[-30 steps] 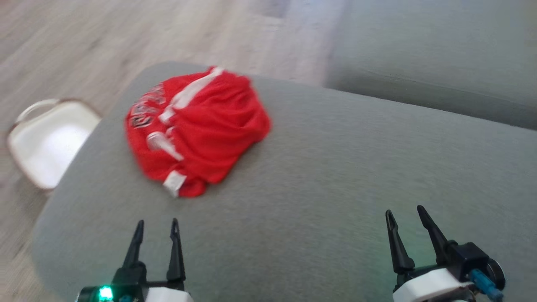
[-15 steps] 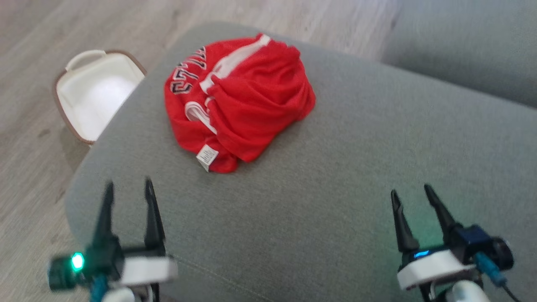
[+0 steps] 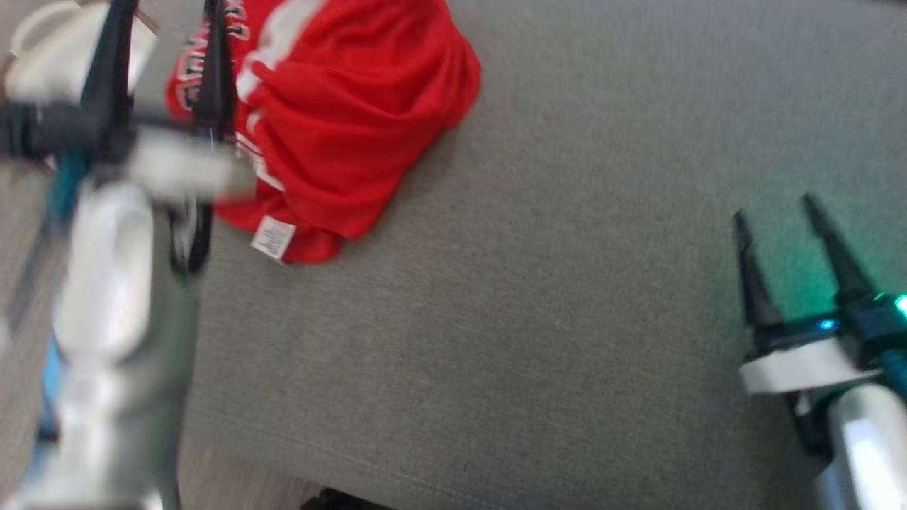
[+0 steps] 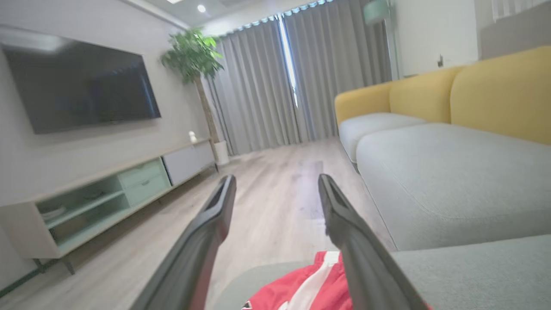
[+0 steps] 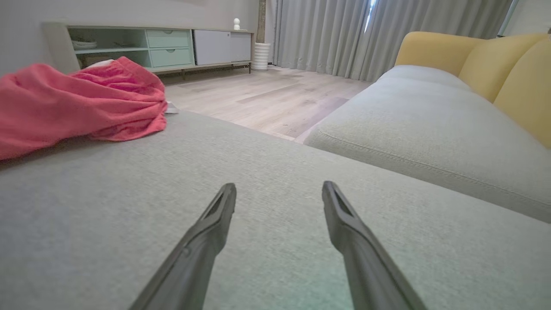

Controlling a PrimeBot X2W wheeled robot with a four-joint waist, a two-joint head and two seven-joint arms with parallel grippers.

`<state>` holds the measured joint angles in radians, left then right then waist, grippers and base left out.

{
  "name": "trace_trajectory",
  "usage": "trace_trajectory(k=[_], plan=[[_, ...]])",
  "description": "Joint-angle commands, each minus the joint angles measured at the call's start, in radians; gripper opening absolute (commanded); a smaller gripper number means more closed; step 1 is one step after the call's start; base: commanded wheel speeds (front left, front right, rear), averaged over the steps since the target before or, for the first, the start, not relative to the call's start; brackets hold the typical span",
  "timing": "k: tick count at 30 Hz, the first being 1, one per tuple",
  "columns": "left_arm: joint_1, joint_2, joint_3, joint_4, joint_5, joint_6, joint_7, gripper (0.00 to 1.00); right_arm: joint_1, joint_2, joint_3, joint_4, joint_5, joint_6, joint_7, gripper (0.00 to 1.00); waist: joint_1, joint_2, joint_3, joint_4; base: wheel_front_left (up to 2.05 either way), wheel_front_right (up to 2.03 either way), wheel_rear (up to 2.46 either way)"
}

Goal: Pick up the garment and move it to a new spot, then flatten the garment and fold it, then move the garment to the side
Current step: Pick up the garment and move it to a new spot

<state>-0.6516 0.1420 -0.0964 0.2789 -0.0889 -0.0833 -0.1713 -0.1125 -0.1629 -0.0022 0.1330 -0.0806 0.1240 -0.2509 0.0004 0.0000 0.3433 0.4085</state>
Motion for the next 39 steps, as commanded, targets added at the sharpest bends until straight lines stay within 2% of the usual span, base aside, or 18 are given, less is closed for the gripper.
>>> trace_trajectory(k=[1, 4, 9, 14, 17, 18, 19, 20, 25, 28, 33, 39], plan=[[-0.135, 0.054, 0.016, 0.047, -0.018, -0.018, 0.053, 1.00, -0.036, -0.026, 0.010, -0.057, -0.007, 0.007, -0.011, 1.00, -0.0004, 0.0000, 0.101, -0.046, 0.00, 0.00, 0.00], [-0.298, 0.070, -0.032, 0.194, -0.046, -0.039, 0.119, 1.00, -0.056, -0.059, -0.004, -0.093, -0.011, 0.007, -0.011, 1.00, -0.0004, 0.0000, 0.145, -0.070, 0.00, 0.00, 0.00], [-0.479, 0.098, -0.127, 0.436, -0.100, -0.047, 0.252, 1.00, -0.074, -0.093, -0.018, -0.145, -0.016, 0.007, -0.011, 1.00, -0.0004, 0.0000, 0.204, -0.112, 0.00, 0.00, 0.00], [-0.552, 0.114, -0.212, 0.628, -0.171, -0.047, 0.394, 1.00, -0.076, -0.104, -0.024, -0.177, -0.015, 0.007, -0.011, 1.00, -0.0004, 0.0000, 0.241, -0.149, 0.00, 0.00, 0.00], [-0.587, 0.148, -0.239, 0.696, -0.176, -0.047, 0.390, 1.00, -0.081, -0.104, -0.025, -0.184, -0.014, 0.007, -0.011, 1.00, -0.0004, 0.0000, 0.258, -0.169, 0.00, 0.00, 0.00], [-0.598, 0.156, -0.241, 0.710, -0.171, -0.046, 0.364, 0.59, -0.084, -0.102, -0.027, -0.184, -0.014, 0.007, -0.011, 1.00, -0.0004, 0.0000, 0.262, -0.173, 0.00, 0.00, 0.00], [-0.607, 0.159, -0.241, 0.719, -0.168, -0.043, 0.327, 0.00, -0.086, -0.098, -0.030, -0.183, -0.013, 0.007, -0.011, 1.00, -0.0004, 0.0000, 0.264, -0.176, 0.00, 0.00, 0.00], [-0.607, 0.159, -0.241, 0.719, -0.168, -0.043, 0.327, 0.00, -0.086, -0.098, -0.030, -0.183, -0.013, 0.007, -0.011, 1.00, -0.0004, 0.0000, 0.264, -0.176, 0.00, 0.00, 0.00], [-0.638, 0.171, -0.246, 0.758, -0.154, -0.036, 0.142, 0.00, -0.087, -0.067, -0.035, -0.170, -0.007, 0.007, -0.011, 1.00, -0.0004, 0.0000, 0.241, -0.183, 0.00, 0.00, 0.00], [-0.661, 0.171, -0.256, 0.776, -0.146, -0.037, 0.070, 0.00, -0.088, -0.050, -0.029, -0.159, -0.005, 0.007, -0.011, 1.00, -0.0004, 0.0000, 0.203, -0.183, 0.00, 0.00, 0.00], [-0.702, 0.163, -0.277, 0.768, -0.153, -0.043, -0.013, 0.00, -0.085, -0.008, -0.012, -0.137, 0.002, 0.007, -0.011, 1.00, -0.0004, 0.0000, 0.095, -0.202, 0.00, 0.00, 0.00], [-0.734, 0.181, -0.350, 0.678, -0.182, -0.047, -0.031, 0.00, -0.074, 0.056, -0.026, -0.123, 0.019, 0.007, -0.011, 1.00, -0.0004, 0.0000, -0.032, -0.280, 0.00, 0.00, 0.00]])
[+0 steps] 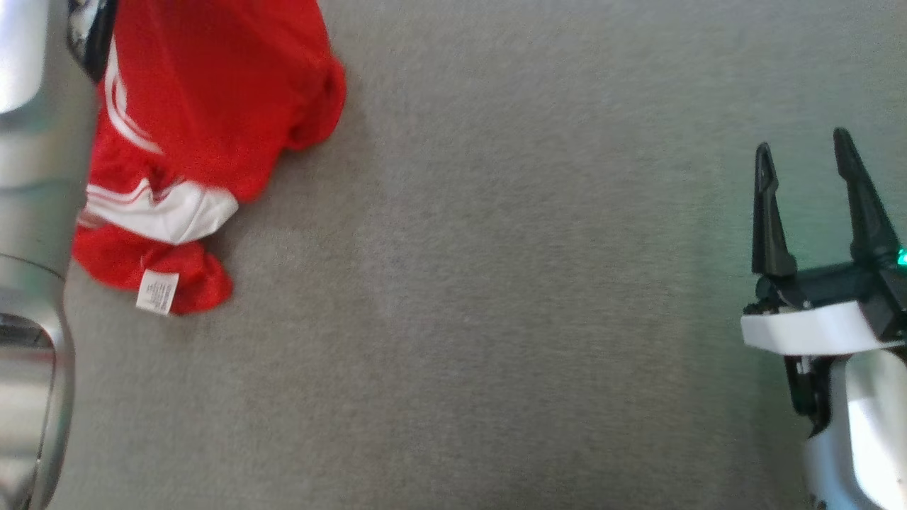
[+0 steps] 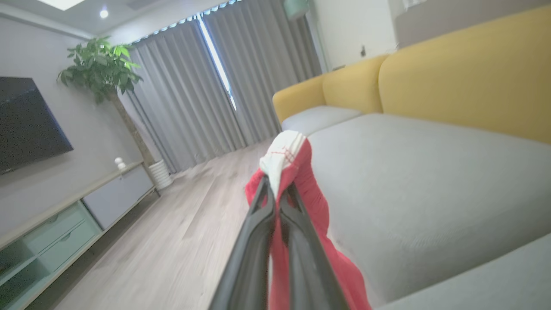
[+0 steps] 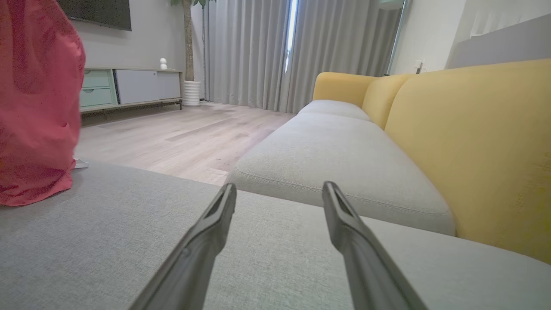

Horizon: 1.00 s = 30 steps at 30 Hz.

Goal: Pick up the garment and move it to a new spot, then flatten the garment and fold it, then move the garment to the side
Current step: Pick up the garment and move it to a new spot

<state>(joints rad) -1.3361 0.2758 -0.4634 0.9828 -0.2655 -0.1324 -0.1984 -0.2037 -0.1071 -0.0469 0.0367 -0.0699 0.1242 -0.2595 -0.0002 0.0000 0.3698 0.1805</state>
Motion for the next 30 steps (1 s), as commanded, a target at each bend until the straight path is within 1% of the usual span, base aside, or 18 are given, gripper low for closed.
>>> trace_trajectory(k=[1, 2, 5, 8, 10, 13, 17, 21, 23, 25, 26, 30], plan=[[-0.049, 0.042, -0.007, -0.054, -0.028, 0.002, 0.003, 0.00, 0.021, 0.009, 0.011, -0.026, 0.007, 0.007, -0.002, 1.00, 0.0002, 0.0000, -0.076, -0.068, 0.00, 0.00, 0.00], [-0.047, 0.040, -0.034, -0.083, -0.052, 0.002, 0.016, 0.00, 0.025, 0.019, 0.002, -0.026, 0.006, 0.007, -0.002, 1.00, 0.0002, 0.0000, -0.093, -0.085, 0.00, 0.00, 0.00], [-0.051, 0.059, -0.123, -0.173, -0.109, 0.002, 0.068, 0.00, 0.033, 0.044, -0.012, -0.028, 0.009, 0.007, -0.002, 1.00, 0.0002, 0.0000, -0.135, -0.139, 0.00, 0.00, 0.00], [-0.048, 0.080, -0.192, -0.249, -0.163, 0.002, 0.096, 0.00, 0.047, 0.054, 0.007, -0.021, 0.022, 0.007, -0.002, 1.00, 0.0002, 0.0000, -0.178, -0.206, 0.00, 0.00, 0.00], [-0.038, 0.086, -0.228, -0.284, -0.204, 0.002, 0.106, 0.00, 0.064, 0.056, 0.025, -0.011, 0.058, 0.007, -0.002, 1.00, 0.0002, 0.0000, -0.207, -0.252, 0.00, 0.00, 0.00], [-0.044, 0.081, -0.271, -0.335, -0.256, 0.002, 0.095, 0.00, 0.090, 0.056, 0.055, -0.007, 0.102, 0.007, -0.002, 1.00, 0.0002, 0.0000, -0.230, -0.310, 0.00, 0.00, 0.00], [-0.064, 0.048, -0.280, -0.350, -0.312, 0.002, 0.050, 0.00, 0.109, 0.057, 0.077, -0.007, 0.133, 0.007, -0.002, 1.00, 0.0002, 0.0000, -0.242, -0.372, 0.00, 0.00, 0.00], [-0.064, -0.005, -0.276, -0.320, -0.354, 0.002, 0.000, 0.00, 0.113, 0.057, 0.083, -0.013, 0.147, 0.007, -0.002, 1.00, 0.0002, 0.0000, -0.233, -0.401, 0.00, 0.00, 0.00], [-0.036, -0.027, -0.288, -0.301, -0.367, 0.002, -0.021, 0.00, 0.113, 0.057, 0.084, -0.016, 0.151, 0.007, -0.002, 1.00, 0.0002, 0.0000, -0.227, -0.405, 0.00, 0.00, 0.00], [0.024, -0.049, -0.279, -0.285, -0.395, 0.002, -0.041, 0.00, 0.114, 0.057, 0.081, -0.020, 0.154, 0.007, -0.002, 1.00, 0.0002, 0.0000, -0.225, -0.404, 0.00, 0.00, 0.00], [0.024, -0.049, -0.279, -0.285, -0.395, 0.002, -0.041, 0.00, 0.114, 0.057, 0.081, -0.020, 0.154, 0.007, -0.002, 1.00, 0.0002, 0.0000, -0.225, -0.404, 0.00, 0.00, 0.00], [0.226, -0.082, -0.257, -0.300, -0.433, 0.002, -0.061, 0.00, 0.128, 0.057, 0.074, -0.013, 0.157, 0.007, -0.002, 1.00, 0.0002, 0.0000, -0.236, -0.385, 0.00, 0.00, 0.00]])
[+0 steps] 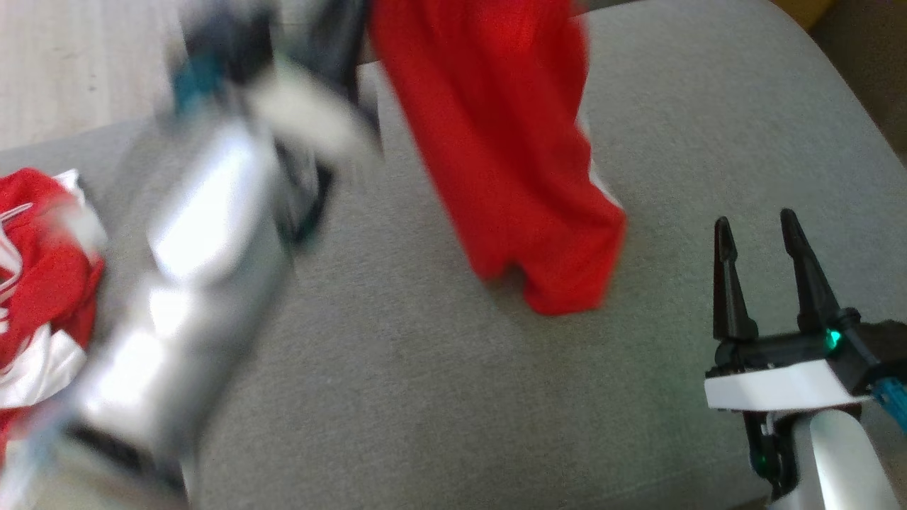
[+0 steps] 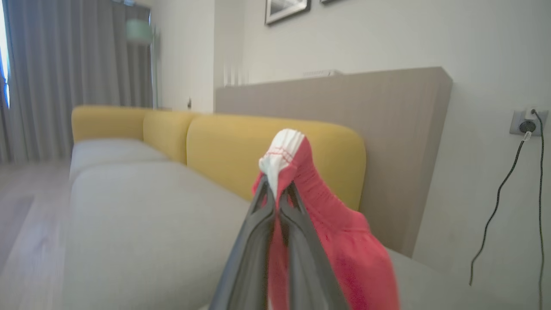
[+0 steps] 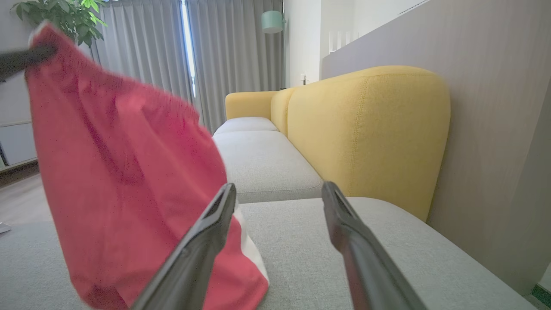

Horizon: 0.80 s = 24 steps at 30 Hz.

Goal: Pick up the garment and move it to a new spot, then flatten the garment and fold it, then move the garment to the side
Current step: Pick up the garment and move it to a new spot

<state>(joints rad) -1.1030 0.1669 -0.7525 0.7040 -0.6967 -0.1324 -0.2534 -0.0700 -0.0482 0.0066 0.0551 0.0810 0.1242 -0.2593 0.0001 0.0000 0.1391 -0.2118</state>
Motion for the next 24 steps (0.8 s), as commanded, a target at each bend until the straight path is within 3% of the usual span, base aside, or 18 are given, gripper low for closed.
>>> trace_trajectory(k=[1, 5, 11, 12, 17, 24], plan=[[0.062, 0.017, 0.046, -0.046, -0.008, 0.002, -0.007, 0.00, 0.000, -0.002, 0.019, -0.029, 0.004, 0.007, -0.002, 1.00, -0.0001, 0.0000, -0.011, 0.016, 0.00, 0.00, 0.00], [0.450, -0.023, 0.082, -0.187, 0.064, 0.012, -0.008, 0.00, 0.039, -0.002, -0.001, -0.025, -0.017, 0.007, -0.002, 1.00, -0.0001, 0.0000, -0.040, 0.076, 0.00, 0.00, 0.00], [0.764, -0.078, 0.135, -0.257, 0.128, 0.015, -0.008, 0.03, 0.098, -0.002, -0.023, -0.013, -0.053, 0.007, -0.002, 1.00, -0.0001, 0.0000, -0.099, 0.159, 0.00, 0.00, 0.00], [0.798, -0.086, 0.148, -0.269, 0.133, 0.015, -0.008, 1.00, 0.109, -0.002, -0.024, -0.010, -0.055, 0.007, -0.002, 1.00, -0.0001, 0.0000, -0.111, 0.170, 0.00, 0.00, 0.00], [0.940, -0.107, 0.235, -0.366, 0.201, 0.055, -0.008, 1.00, 0.145, -0.002, -0.028, -0.002, -0.060, 0.007, -0.002, 1.00, -0.0001, 0.0000, -0.157, 0.204, 0.00, 0.00, 0.00], [1.101, -0.114, 0.387, -0.583, 0.386, 0.166, -0.008, 1.00, 0.201, -0.002, -0.046, 0.007, -0.051, 0.007, -0.002, 1.00, -0.0001, 0.0000, -0.204, 0.228, 0.00, 0.00, 0.00]])
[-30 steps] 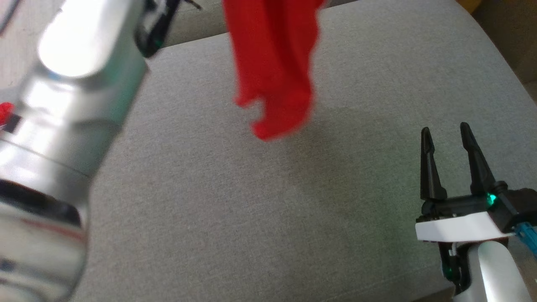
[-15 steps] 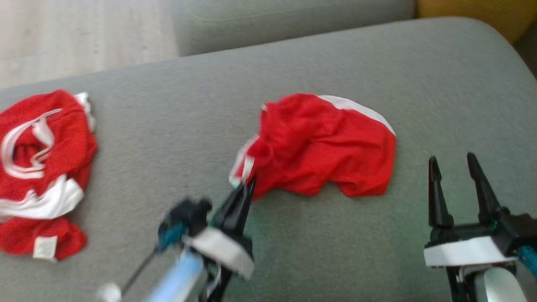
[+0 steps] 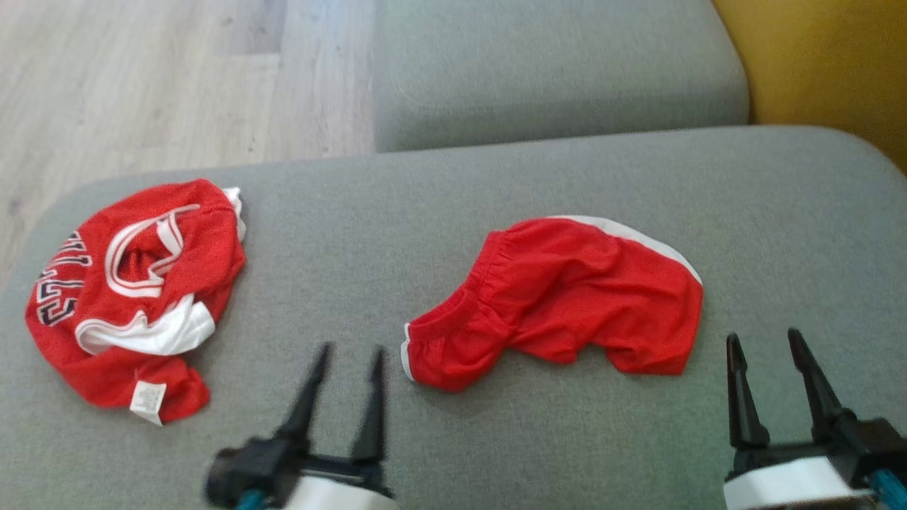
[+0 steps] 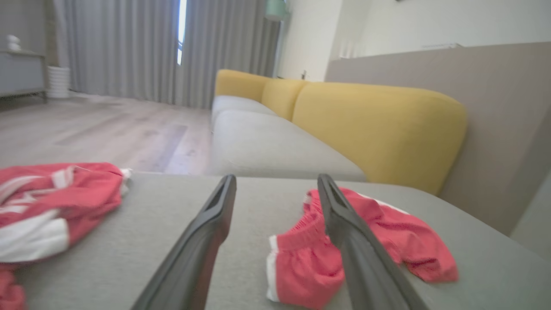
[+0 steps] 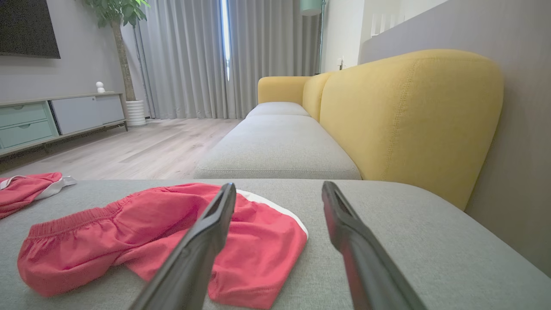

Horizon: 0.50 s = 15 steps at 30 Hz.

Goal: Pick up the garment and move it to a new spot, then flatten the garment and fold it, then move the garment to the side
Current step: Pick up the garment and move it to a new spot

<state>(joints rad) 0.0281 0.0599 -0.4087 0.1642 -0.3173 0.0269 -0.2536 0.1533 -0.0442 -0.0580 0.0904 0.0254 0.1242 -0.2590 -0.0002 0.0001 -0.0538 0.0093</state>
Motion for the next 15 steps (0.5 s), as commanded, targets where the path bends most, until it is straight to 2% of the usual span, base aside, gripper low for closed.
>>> trace_trajectory(k=[1, 7, 15], plan=[[-0.009, -0.007, 0.071, -0.074, 0.018, 0.018, -0.008, 1.00, -0.014, -0.006, 0.016, -0.027, 0.009, 0.007, -0.003, 1.00, 0.0002, -0.0001, -0.016, 0.009, 0.00, 0.00, 0.00], [0.095, -0.009, 0.186, -0.171, 0.071, 0.043, -0.008, 1.00, 0.039, -0.006, 0.018, -0.017, 0.031, 0.007, -0.003, 1.00, 0.0002, -0.0001, -0.045, 0.013, 0.00, 0.00, 0.00], [0.179, -0.009, 0.232, -0.183, 0.109, 0.043, -0.008, 1.00, 0.074, -0.006, 0.030, -0.014, 0.061, 0.007, -0.003, 1.00, 0.0002, -0.0001, -0.060, 0.021, 0.00, 0.00, 0.00]])
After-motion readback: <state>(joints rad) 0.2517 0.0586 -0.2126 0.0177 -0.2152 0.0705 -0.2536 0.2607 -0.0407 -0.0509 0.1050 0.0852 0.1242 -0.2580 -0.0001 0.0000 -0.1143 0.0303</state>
